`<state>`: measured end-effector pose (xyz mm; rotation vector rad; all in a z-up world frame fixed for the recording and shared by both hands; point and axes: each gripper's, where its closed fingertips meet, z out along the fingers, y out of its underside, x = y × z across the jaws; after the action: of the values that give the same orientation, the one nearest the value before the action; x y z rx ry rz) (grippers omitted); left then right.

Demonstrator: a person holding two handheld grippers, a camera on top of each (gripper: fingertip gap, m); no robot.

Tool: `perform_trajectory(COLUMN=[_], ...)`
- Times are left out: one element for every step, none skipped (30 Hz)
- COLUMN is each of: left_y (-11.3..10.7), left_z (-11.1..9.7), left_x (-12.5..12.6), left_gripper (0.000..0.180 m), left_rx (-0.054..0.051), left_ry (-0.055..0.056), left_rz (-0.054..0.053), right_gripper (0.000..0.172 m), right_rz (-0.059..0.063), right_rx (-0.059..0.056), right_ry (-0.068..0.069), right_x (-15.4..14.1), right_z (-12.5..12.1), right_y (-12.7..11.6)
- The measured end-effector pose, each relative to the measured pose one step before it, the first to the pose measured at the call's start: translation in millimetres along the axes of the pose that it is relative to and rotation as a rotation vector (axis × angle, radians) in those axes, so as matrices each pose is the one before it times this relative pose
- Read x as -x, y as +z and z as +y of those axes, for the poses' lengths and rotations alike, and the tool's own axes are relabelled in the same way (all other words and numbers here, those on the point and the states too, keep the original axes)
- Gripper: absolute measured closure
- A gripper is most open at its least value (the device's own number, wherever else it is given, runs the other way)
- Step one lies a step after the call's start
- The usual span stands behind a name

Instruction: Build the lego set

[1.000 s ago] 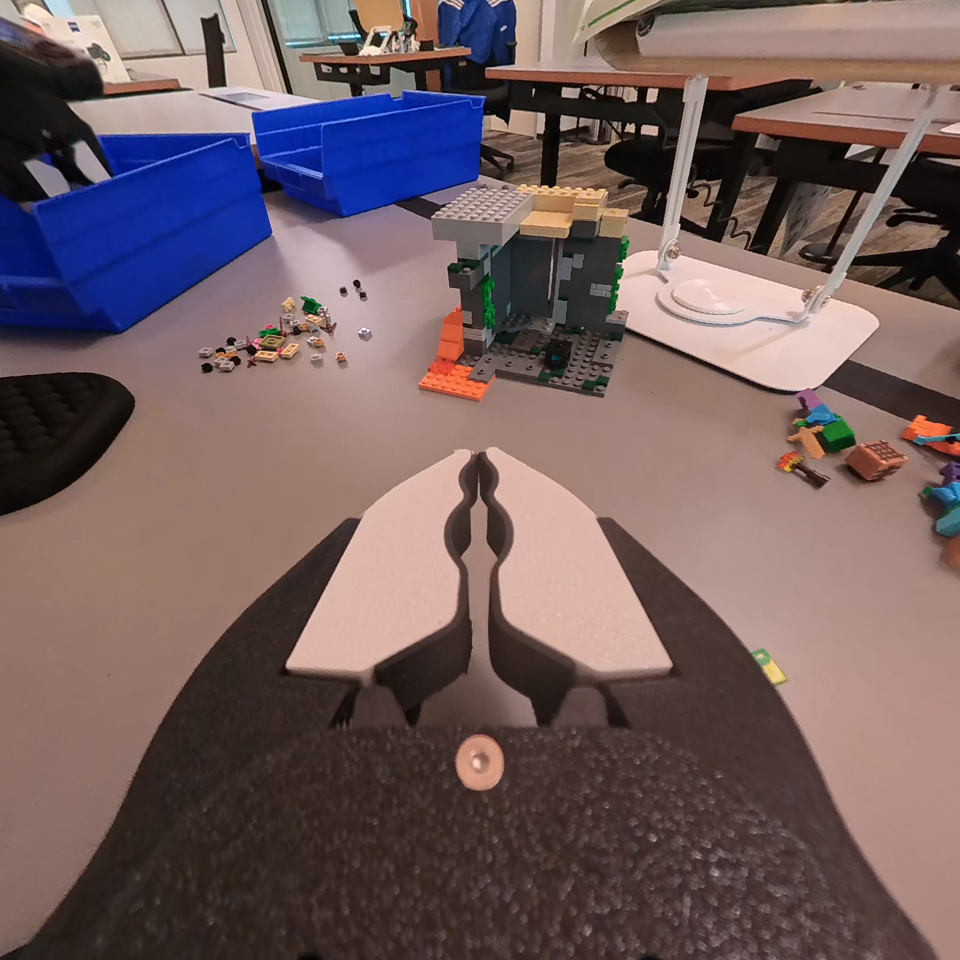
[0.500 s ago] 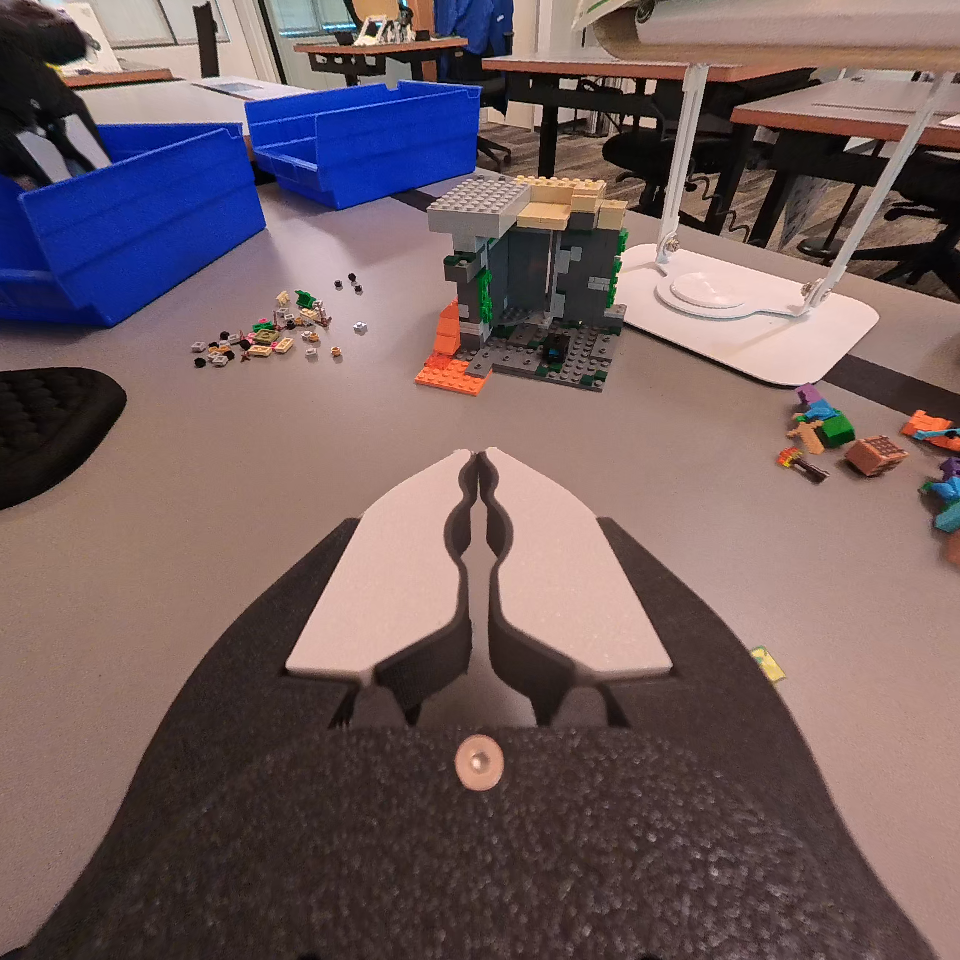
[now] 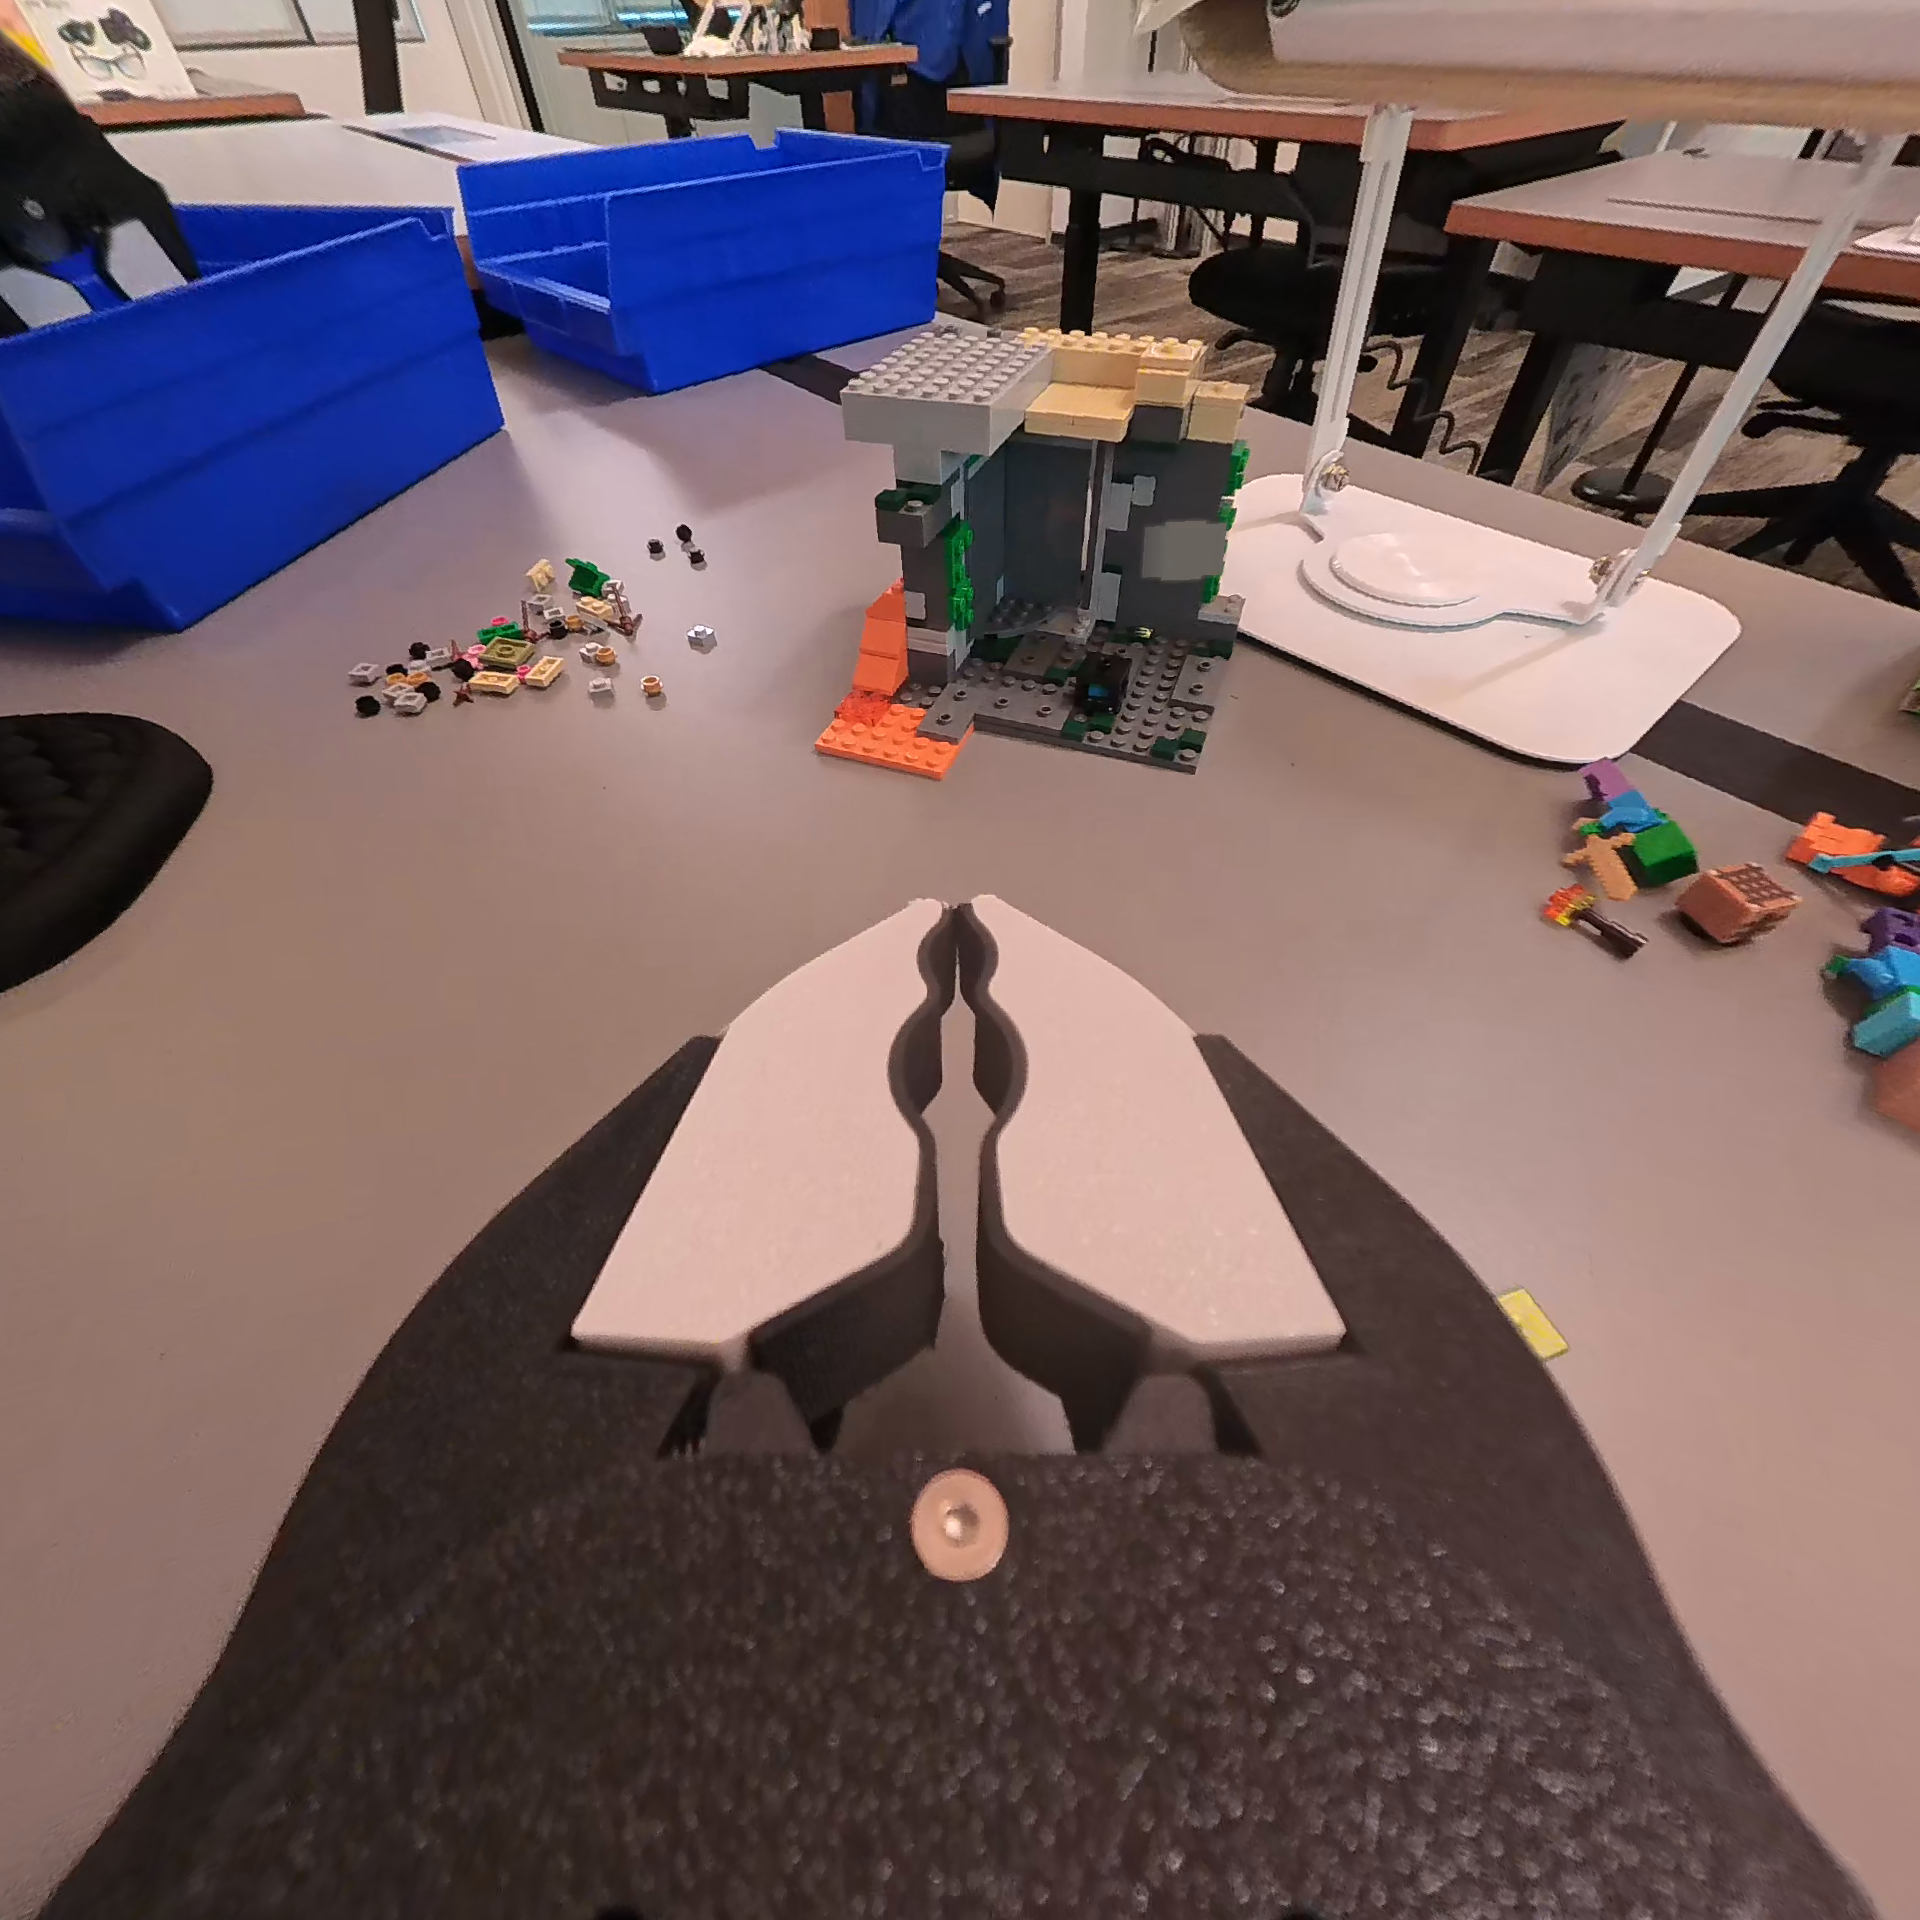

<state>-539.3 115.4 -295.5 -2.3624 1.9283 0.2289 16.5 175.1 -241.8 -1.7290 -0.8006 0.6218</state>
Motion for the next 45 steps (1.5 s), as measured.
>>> perform_trajectory(left_y=[0.16,0.35,0.69,0.79,0.62,0.45,0.35,0.33,0.3,-0.01,0.28,0.66,1.0,1.37,1.1,1.15,1.3,1.33,-0.37,-0.55,-0.06,-0.5,-2.09,-3.96,-6.04,-8.05,-9.83,-11.22,-12.15,-13.03,-13.24,-12.77,-11.66,-9.98,-7.83,-5.52,-3.27,-1.09,1.13,3.21,4.85,6.35,7.45,9.03,10.19], left_z=[0.04,0.39,1.14,1.25,1.18,0.59,-0.38,-0.78,-0.26,-1.31,-1.82,-1.18,-0.49,0.35,1.52,0.35,0.88,0.43,-0.61,-0.58,0.35,1.23,1.39,0.96,0.24,-0.71,-1.44,-2.61,-4.68,-8.24,-11.87,-14.87,-17.48,-19.34,-21.29,-22.56,-23.16,-23.49,-23.44,-22.87,-22.6,-22.38,-21.99,-20.38,-18.79], left_x=[0.83,0.41,0.21,0.0,-0.01,-0.54,-0.8,-0.31,1.67,1.92,-0.24,-0.81,-0.87,-0.2,0.7,-0.65,-1.0,-1.4,0.56,0.66,-0.95,0.31,0.78,0.29,1.69,2.38,4.3,6.72,6.8,7.35,8.63,7.02,7.39,7.22,4.42,5.19,2.69,0.32,-0.84,-4.03,-5.5,-6.57,-8.77,-9.34,-9.48], left_gripper=[0.157,0.157,0.157,0.157,0.157,0.157,0.157,0.158,0.158,0.158,0.158,0.159,0.16,0.16,0.159,0.159,0.161,0.164,0.164,0.164,0.164,0.164,0.164,0.165,0.165,0.165,0.165,0.165,0.165,0.164,0.164,0.165,0.165,0.165,0.165,0.165,0.165,0.165,0.165,0.165,0.165,0.166,0.166,0.166,0.166], left_rx=[0.0044,0.005,0.0112,0.0129,0.0135,0.0115,0.0061,0.0059,0.0084,-0.0021,-0.0045,-0.0006,0.0026,0.0049,0.0069,-0.0059,-0.0018,-0.0035,-0.0103,-0.0102,-0.0023,0.0021,0.0002,-0.0059,-0.0107,-0.0167,-0.0189,-0.0203,-0.0247,-0.0382,-0.0463,-0.0489,-0.0488,-0.0461,-0.048,-0.0457,-0.0437,-0.0419,-0.0402,-0.0386,-0.041,-0.0449,-0.0498,-0.0463,-0.0443], left_ry=[0.0151,0.0136,0.0234,0.027,0.0258,0.0237,0.0245,0.0254,0.0284,0.0265,0.0142,0.0111,0.0149,0.0125,0.0029,-0.0076,-0.0074,-0.007,-0.0115,-0.0177,-0.0183,-0.0137,-0.0093,-0.0178,-0.0271,-0.0276,-0.0286,-0.0322,-0.0342,-0.0315,-0.0264,-0.0191,-0.0165,-0.0118,-0.0076,-0.0073,0.0023,0.0052,0.0063,0.009,0.0041,0.0021,-0.0022,-0.0082,-0.0061], left_rz=[0.0013,0.0047,0.0012,0.0015,0.0003,0.0042,0.0041,0.0009,-0.0101,-0.011,0.0059,0.0103,0.0077,0.0037,0.0005,0.0112,0.0106,0.0103,-0.0008,-0.0016,0.0059,-0.0059,-0.0118,-0.0066,-0.0136,-0.0179,-0.0303,-0.045,-0.0434,-0.0473,-0.0596,-0.0498,-0.0562,-0.0583,-0.0443,-0.0554,-0.0452,-0.0354,-0.0333,-0.0182,-0.0129,-0.0125,-0.0014,-0.0017,-0.0056], right_gripper=[0.172,0.172,0.172,0.172,0.172,0.172,0.172,0.172,0.172,0.172,0.172,0.172,0.172,0.172,0.172,0.172,0.172,0.172,0.172,0.172,0.172,0.172,0.172,0.172,0.172,0.172,0.172,0.172,0.172,0.172,0.172,0.172,0.172,0.172,0.172,0.172,0.172,0.172,0.172,0.172,0.172,0.172,0.172,0.172,0.172], right_rz=[0.0001,-0.0004,0.0007,0.0007,-0.0003,-0.0006,-0.0003,0.0002,0.0006,0.001,0.0015,0.0013,0.0003,0.0022,0.0024,0.0019,0.0018,0.0013,0.0006,0.0006,0.0001,-0.0008,-0.0002,-0.001,-0.0023,-0.0034,-0.0038,-0.0045,-0.0056,-0.0065,-0.0072,-0.0066,-0.0047,-0.0047,-0.0048,-0.005,-0.0066,-0.0066,-0.0035,-0.0052,-0.0052,0.0007,-0.0027,-0.0038,-0.0009], right_rx=[0.0026,0.002,0.0021,0.0022,0.0025,0.002,0.0017,0.0011,0.0013,0.0005,-0.0004,-0.0014,-0.0019,-0.002,-0.0024,-0.0018,-0.0019,-0.0014,-0.0006,-0.0006,-0.0007,-0.0004,-0.0006,-0.0016,-0.0032,-0.0041,-0.0043,-0.0051,-0.0058,-0.0065,-0.0078,-0.0082,-0.0073,-0.0082,-0.0094,-0.0097,-0.0107,-0.0104,-0.0081,-0.0103,-0.0118,-0.0099,-0.012,-0.0125,-0.01], right_ry=[-0.0009,-0.0012,-0.0025,-0.0041,-0.0042,-0.0037,-0.003,-0.0028,-0.0017,-0.0004,0.0007,0.0011,0.001,0.0008,0.0,-0.0003,-0.0003,-0.0001,0.0011,0.0014,0.0011,0.0005,-0.0004,-0.001,0.0003,0.0011,0.0011,0.0007,-0.0001,-0.0013,-0.0022,-0.0029,-0.0027,-0.0025,-0.0024,-0.0006,0.0,-0.0003,0.0003,-0.0002,0.0008,0.0032,0.0044,0.0087,0.0121], right_x=[0.07,0.18,0.16,0.34,0.38,0.39,0.26,0.09,-0.1,-0.26,-0.44,-0.37,-0.1,-0.41,-0.21,-0.23,-0.23,-0.16,-0.21,-0.26,-0.13,0.07,0.02,0.22,0.43,0.49,0.63,0.78,1.1,1.36,1.69,1.73,1.65,1.72,2.01,2.26,2.82,2.99,2.62,2.98,3.03,2.21,2.88,2.87,2.35], right_z=[0.54,0.48,0.37,0.42,0.53,0.35,0.35,0.22,0.22,0.06,0.01,-0.17,-0.3,-0.15,-0.31,-0.21,-0.27,-0.2,-0.05,-0.06,-0.06,-0.07,-0.13,-0.33,-0.57,-0.78,-1.08,-1.13,-1.5,-1.74,-2.09,-2.32,-2.41,-2.75,-3.05,-3.57,-3.99,-4.02,-3.85,-4.42,-4.97,-5.07,-5.6,-6.07,-5.66], right_y=[0.56,0.54,0.59,0.47,0.54,0.61,0.49,0.35,0.39,0.32,0.17,0.07,-0.04,-0.21,-0.19,-0.3,-0.16,-0.2,-0.04,0.02,-0.04,0.09,-0.12,-0.2,-0.32,-0.3,-0.43,-0.57,-0.64,-0.82,-0.88,-1.0,-1.08,-0.97,-1.22,-0.97,-1.03,-0.77,-0.77,-0.75,-1.03,-0.98,-1.17,-1.29,-1.34])
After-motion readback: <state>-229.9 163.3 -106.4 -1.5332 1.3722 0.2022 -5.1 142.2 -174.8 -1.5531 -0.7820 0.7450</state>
